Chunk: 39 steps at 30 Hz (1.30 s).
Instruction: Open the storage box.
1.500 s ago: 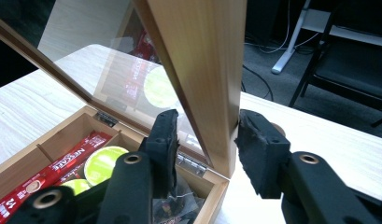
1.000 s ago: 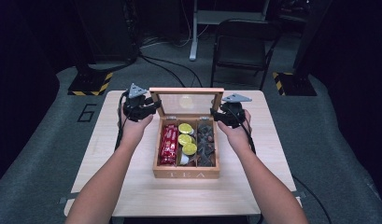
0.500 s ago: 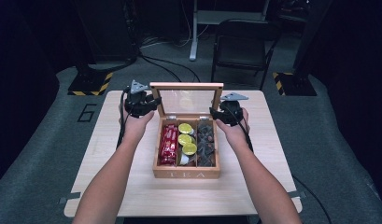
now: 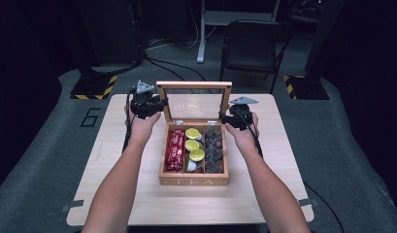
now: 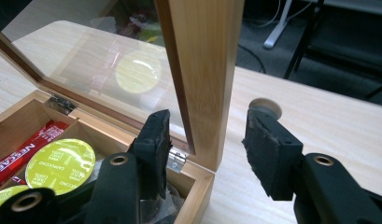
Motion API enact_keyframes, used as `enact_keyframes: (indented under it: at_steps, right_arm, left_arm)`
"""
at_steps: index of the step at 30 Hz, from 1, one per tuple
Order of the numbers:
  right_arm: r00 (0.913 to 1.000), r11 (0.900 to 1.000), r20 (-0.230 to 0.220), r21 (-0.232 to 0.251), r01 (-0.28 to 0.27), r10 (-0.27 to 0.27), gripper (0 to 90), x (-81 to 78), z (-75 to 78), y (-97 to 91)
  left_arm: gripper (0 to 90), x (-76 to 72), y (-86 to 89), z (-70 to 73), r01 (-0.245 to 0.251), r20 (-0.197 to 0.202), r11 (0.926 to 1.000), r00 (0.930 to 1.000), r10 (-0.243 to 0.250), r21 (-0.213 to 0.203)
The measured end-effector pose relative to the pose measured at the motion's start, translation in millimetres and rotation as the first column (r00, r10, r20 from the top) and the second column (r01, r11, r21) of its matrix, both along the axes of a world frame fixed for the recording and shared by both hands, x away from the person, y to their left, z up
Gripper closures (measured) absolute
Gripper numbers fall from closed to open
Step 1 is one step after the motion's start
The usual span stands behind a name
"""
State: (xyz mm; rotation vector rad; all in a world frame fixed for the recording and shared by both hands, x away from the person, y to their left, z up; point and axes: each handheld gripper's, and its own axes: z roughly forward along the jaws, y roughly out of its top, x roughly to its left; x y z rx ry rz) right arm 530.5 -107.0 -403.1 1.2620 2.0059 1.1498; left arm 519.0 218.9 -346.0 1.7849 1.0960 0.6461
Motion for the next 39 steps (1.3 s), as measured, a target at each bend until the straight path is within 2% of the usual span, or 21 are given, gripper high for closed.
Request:
enact_keyframes:
  at_steps: [4, 13, 15, 19, 22, 29, 35, 39]
  right_arm:
    - [1.0000, 1.0000, -0.005, 0.002, -0.002, 0.002, 51.3, 4.8, -4.7, -1.0]
    - [0.9998, 0.9996, -0.007, -0.022, -0.016, 0.016, 53.2, 12.4, -12.2, 1.8]
    - [0.9996, 0.9996, -0.010, -0.007, -0.027, 0.027, 53.2, 13.7, -13.6, 2.3]
    - [0.9994, 0.9996, -0.021, 0.004, -0.028, 0.028, 53.6, 15.4, -16.1, 5.4]
    - [0.9994, 0.9995, -0.023, -0.020, -0.026, 0.026, 54.3, 15.7, -17.4, 8.3]
    - [0.9994, 0.9969, -0.030, -0.076, -0.018, 0.016, 62.2, 18.4, -21.2, 9.1]
    - [0.9990, 0.9958, -0.043, -0.090, -0.015, 0.011, 64.2, 18.9, -22.0, 9.3]
    - [0.9987, 0.9974, -0.049, -0.070, -0.014, 0.011, 64.3, 19.2, -22.1, 8.6]
  left_arm:
    - [64.8, 2.0, -1.9, 0.3, -0.018, -0.001, 0.9998, 0.9998, 0.018, -0.003]
    - [65.1, 7.6, -2.4, 0.1, -0.023, -0.001, 0.9997, 0.9997, 0.023, -0.001]
    - [64.9, 8.2, -2.5, -0.9, -0.029, -0.003, 0.9994, 0.9996, 0.029, -0.020]
    - [64.9, 8.7, -2.6, -1.4, -0.031, 0.001, 0.9995, 0.9995, 0.031, -0.011]
    - [64.9, 8.1, -2.9, -2.7, -0.036, -0.003, 0.9991, 0.9994, 0.036, -0.024]
    - [64.9, 7.7, -2.9, -3.1, -0.035, -0.006, 0.9993, 0.9994, 0.035, -0.015]
    - [64.8, 8.4, -2.3, -4.2, -0.034, -0.011, 0.9990, 0.9994, 0.034, -0.028]
    - [64.5, 8.8, -1.4, -4.3, -0.025, -0.015, 0.9994, 0.9996, 0.025, -0.025]
